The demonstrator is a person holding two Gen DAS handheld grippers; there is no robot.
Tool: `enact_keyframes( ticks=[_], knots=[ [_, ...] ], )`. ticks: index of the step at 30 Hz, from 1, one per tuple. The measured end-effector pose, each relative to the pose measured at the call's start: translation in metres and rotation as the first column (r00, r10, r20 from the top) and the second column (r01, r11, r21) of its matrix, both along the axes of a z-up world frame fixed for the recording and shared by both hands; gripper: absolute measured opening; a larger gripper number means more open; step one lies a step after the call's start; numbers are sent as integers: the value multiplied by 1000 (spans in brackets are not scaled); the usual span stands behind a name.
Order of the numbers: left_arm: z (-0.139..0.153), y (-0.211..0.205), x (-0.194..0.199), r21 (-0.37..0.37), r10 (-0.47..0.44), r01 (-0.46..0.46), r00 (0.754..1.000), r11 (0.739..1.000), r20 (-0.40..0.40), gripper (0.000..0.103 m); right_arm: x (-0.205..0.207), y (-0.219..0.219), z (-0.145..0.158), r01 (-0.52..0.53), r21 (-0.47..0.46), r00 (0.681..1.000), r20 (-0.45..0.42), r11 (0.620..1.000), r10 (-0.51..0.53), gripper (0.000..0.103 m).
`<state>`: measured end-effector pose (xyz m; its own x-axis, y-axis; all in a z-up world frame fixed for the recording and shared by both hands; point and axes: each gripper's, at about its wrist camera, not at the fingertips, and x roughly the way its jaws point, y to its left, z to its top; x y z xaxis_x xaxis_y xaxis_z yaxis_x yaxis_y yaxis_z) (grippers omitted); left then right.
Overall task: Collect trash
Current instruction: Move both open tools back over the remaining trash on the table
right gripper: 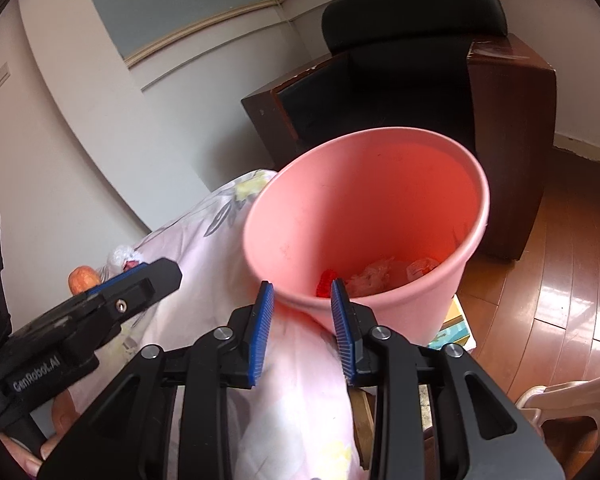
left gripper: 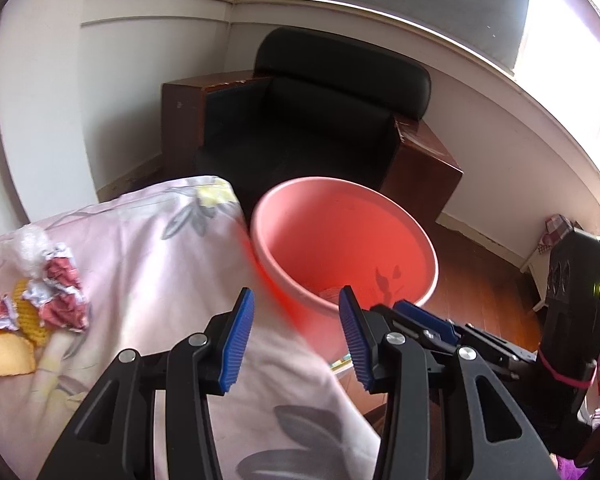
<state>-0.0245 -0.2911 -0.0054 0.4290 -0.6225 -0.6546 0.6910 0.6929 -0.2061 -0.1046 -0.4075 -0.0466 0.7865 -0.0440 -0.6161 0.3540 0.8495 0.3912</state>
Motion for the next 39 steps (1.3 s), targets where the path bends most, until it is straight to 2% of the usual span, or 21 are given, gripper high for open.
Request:
enact_keyframes(
  ticks=[14,22,31,39],
  knots=[
    [-13,61,4,45,97,-97,995,994,-10,43,10,54,6,-102,-33,995,-24,994,101,31],
    [-25,104,1,85,136,-138,990,987,26,43,20,72,7,-141,-48,989,-50,989,139,31],
    [-22,168,10,80,235,-240,969,967,75,43,32,97,2,-205,-58,976,-80,977,200,31],
    [-17,220,20,68,322,-330,941,942,108,46,43,115,-5,-248,-53,965,-106,967,241,31]
  ],
)
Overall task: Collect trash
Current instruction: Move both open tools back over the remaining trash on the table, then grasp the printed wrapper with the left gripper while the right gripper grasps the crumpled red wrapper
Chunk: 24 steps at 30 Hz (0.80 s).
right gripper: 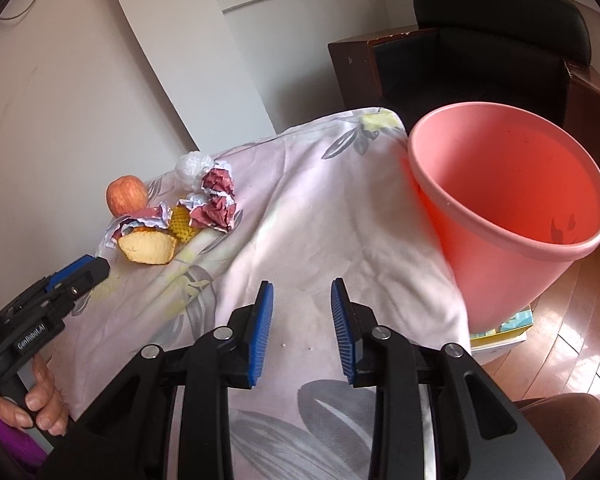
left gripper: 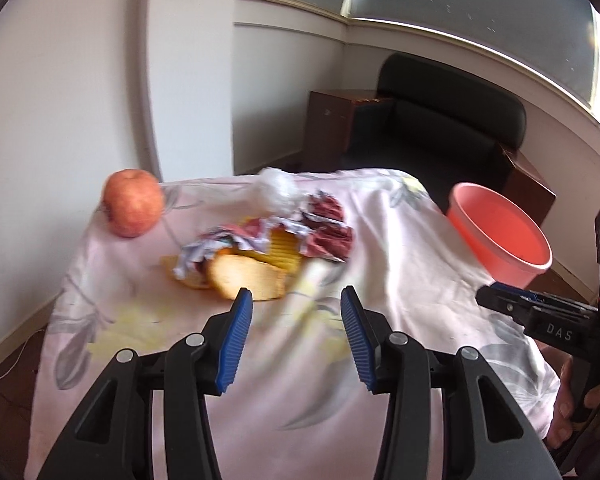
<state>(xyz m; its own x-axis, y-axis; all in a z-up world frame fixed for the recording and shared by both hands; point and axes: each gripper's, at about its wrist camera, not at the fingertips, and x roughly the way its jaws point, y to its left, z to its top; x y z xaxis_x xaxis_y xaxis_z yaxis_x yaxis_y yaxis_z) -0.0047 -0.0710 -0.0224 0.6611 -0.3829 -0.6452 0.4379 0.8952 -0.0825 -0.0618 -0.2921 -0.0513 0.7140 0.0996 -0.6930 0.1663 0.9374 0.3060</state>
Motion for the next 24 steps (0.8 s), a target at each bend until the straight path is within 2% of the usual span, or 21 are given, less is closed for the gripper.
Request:
enact_keyframes(
  ticks=[6,13,16,18,24],
  knots=[
    [7,26,21,-28,77,-77,997,997,10,48,5,10,-7,-26,-2,999,-18,1000,26,31],
    [4,35,51,-54,113,-114,993,992,-24,48,11,17,-9,-48,0,999,-25,999,48,31],
    [-4,36,66,-66,127,-132,990,989,-69,48,16,20,-11,-57,10,998,-27,998,57,31],
    [-9,39,77,-103,137,-149,984,983,-114,48,19,22,-11,-66,20,997,-25,998,67,31],
    [-18,40,97,-132,151,-174,974,976,-169,48,37,30,-6,-123,61,992,0,991,123,31]
  ],
)
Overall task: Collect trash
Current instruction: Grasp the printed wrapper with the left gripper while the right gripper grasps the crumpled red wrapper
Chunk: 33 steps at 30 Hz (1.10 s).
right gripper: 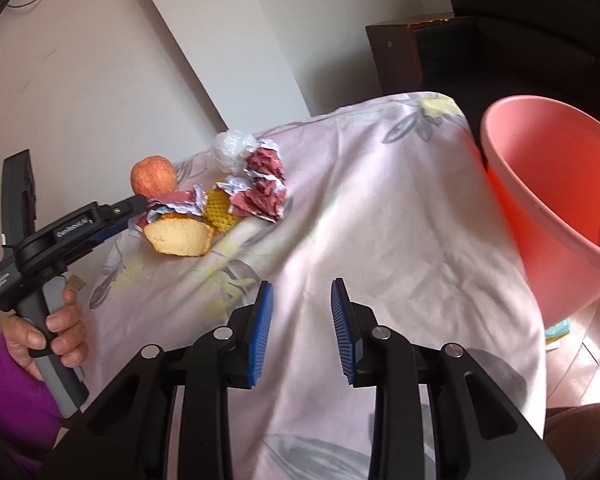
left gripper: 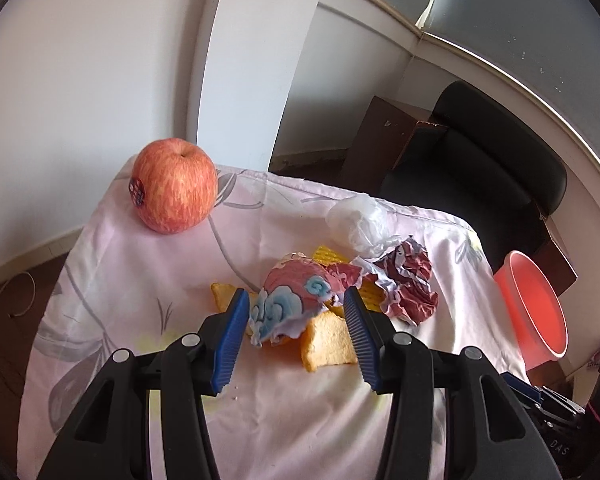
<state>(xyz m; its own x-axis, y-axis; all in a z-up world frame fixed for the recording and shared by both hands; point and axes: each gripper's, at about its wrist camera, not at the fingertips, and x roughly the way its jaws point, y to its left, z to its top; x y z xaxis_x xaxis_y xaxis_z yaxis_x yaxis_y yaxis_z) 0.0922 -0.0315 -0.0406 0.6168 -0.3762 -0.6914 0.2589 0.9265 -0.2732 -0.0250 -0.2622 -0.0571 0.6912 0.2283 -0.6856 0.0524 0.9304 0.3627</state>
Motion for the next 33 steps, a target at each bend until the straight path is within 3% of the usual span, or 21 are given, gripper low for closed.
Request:
enact_keyframes(
  ticks=[2,4,7,12,17,24,33],
  knots=[
    [-3,0,4,-8,-6,6,1000,1000,-14,44,9,5,3,-24,5,1000,12,1000,24,31],
    [-7,1,7,-17,-16,16,999,1000,-36,28,18,9,5,-39,2,999,19,999,39,31],
    [-10,3,9,-40,-26,24,998,999,-52,18,31,15,5,-55,8,998,20,998,55,31],
    [-3,12,6,-75,-28,25,999,997,-36,8,56,20,4,-74,15,997,15,997,74,31],
    [6,26,0,-117,-17,15,1000,993,-17,8,78,21,0,-68,9,998,15,998,68,40],
    [14,37,-10,-121,-12,13,1000,993,5,8,105,24,-9,-53,-23,999,-3,998,53,41],
    [14,39,-14,-119,-6,7,1000,993,8,8,108,30,-22,-41,-27,999,-19,999,40,41]
  ],
)
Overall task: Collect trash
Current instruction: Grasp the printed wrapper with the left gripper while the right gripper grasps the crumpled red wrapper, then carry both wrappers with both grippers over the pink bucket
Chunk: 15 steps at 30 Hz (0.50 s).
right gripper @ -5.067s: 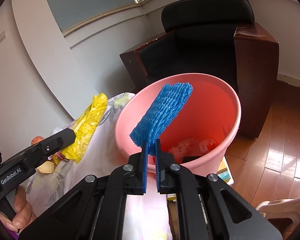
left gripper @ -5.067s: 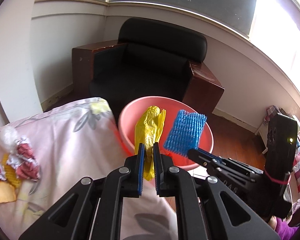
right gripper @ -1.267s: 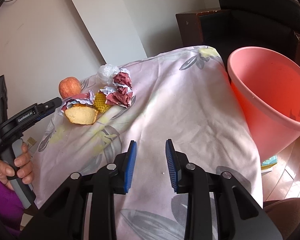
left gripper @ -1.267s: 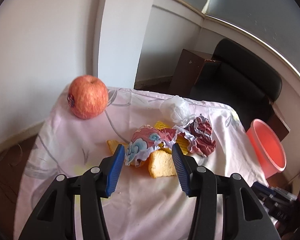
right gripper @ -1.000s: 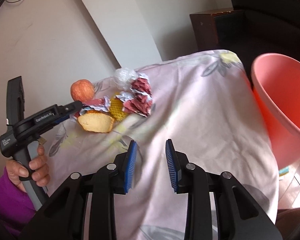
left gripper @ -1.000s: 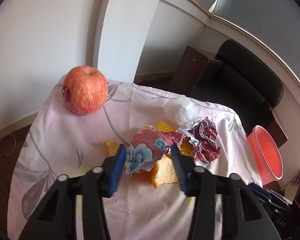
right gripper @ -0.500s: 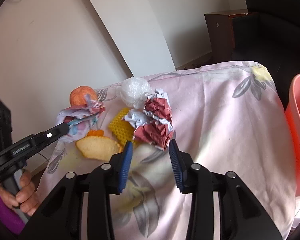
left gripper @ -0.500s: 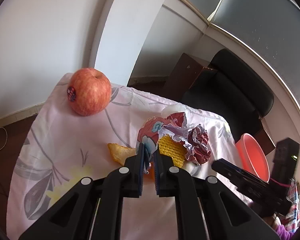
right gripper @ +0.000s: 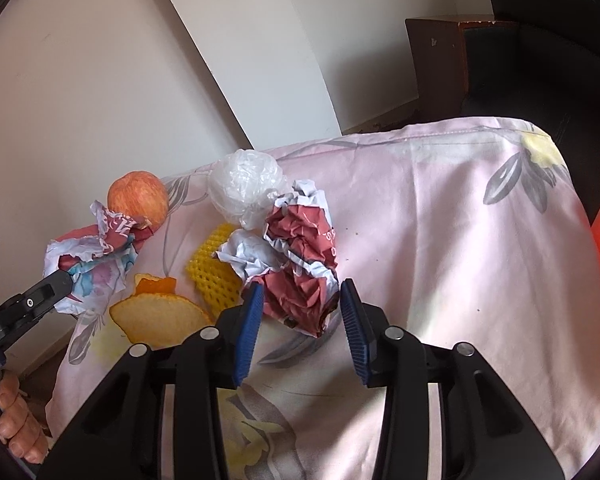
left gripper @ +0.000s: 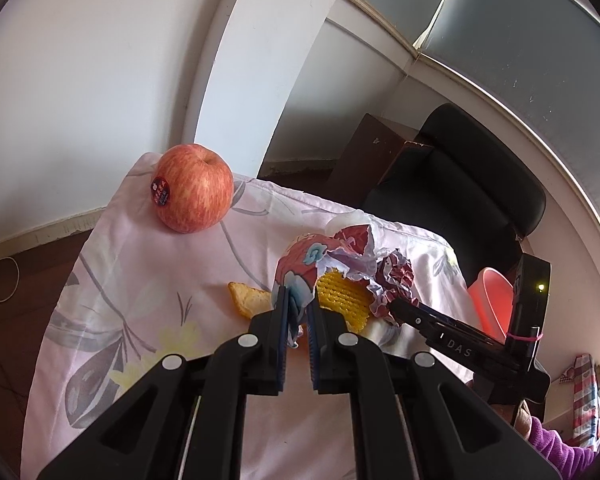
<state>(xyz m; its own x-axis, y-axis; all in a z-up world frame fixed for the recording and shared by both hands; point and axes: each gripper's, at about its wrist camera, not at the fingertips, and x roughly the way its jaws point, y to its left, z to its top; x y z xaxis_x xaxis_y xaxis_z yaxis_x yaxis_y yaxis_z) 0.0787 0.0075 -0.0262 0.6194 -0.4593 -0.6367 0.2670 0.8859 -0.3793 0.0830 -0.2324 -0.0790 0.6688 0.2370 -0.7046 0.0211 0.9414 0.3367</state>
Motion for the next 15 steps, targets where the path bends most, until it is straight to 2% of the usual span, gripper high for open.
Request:
enact_keyframes(
  ticks=[1,3,6,15],
  knots=[
    [0,0,1,-2,0,0,1000,1000,-1,8,-1,-2,0,6,1,1000,2,1000,-6,40],
    [0,0,-1,-2,2,-2,1000,1000,-4,8,-3,-5,-1,10,9,1000,4,1000,-10,30],
    [-1,0,-4,-5,5,-5,1000,1000,-5,8,-6,-8,1,9,8,1000,3,1000,-9,26],
    [12,-1,-20,-5,2,-2,1000,1000,24,8,-33,-16,14,11,23,999,34,1000,-12,25]
  ],
)
